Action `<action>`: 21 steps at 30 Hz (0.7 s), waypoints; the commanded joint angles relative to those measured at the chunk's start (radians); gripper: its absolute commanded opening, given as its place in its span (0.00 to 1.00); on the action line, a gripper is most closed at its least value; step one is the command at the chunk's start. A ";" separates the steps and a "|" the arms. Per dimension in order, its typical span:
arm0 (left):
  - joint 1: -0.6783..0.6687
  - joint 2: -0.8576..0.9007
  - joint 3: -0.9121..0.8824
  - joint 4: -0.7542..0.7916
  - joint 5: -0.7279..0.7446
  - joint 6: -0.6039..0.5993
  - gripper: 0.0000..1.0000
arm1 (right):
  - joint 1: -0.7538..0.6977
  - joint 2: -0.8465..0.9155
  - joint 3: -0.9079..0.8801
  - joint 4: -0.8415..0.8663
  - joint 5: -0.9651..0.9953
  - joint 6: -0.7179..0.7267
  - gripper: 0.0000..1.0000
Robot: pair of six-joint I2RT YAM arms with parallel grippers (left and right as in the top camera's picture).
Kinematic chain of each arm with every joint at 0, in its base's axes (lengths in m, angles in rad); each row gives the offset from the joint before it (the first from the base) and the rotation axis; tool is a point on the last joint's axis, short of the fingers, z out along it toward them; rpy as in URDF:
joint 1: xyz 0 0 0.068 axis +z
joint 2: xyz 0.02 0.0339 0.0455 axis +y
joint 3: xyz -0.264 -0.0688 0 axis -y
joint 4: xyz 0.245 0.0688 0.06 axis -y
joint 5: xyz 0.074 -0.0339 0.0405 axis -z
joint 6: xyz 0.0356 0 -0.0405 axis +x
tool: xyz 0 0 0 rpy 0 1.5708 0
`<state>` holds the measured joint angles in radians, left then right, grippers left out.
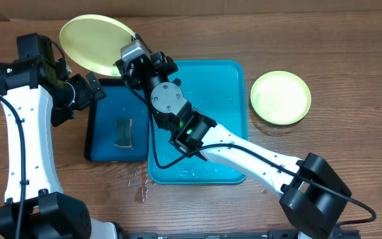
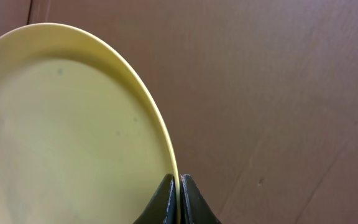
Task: Clean dirty plates on tray and stack at the side
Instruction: 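Hold the yellow plate tilted above the black tray to drain, right gripper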
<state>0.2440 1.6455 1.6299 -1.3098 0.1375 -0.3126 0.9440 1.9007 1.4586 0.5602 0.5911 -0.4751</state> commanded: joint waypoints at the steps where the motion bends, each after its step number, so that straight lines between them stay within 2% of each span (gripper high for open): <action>1: 0.003 -0.014 0.021 0.002 -0.007 -0.006 1.00 | 0.000 -0.036 0.029 0.011 0.006 0.006 0.04; 21: 0.003 -0.014 0.021 0.002 -0.007 -0.006 1.00 | -0.001 -0.036 0.029 -0.008 0.006 0.060 0.04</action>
<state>0.2440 1.6455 1.6299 -1.3094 0.1375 -0.3126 0.9440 1.9007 1.4586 0.5507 0.5911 -0.4416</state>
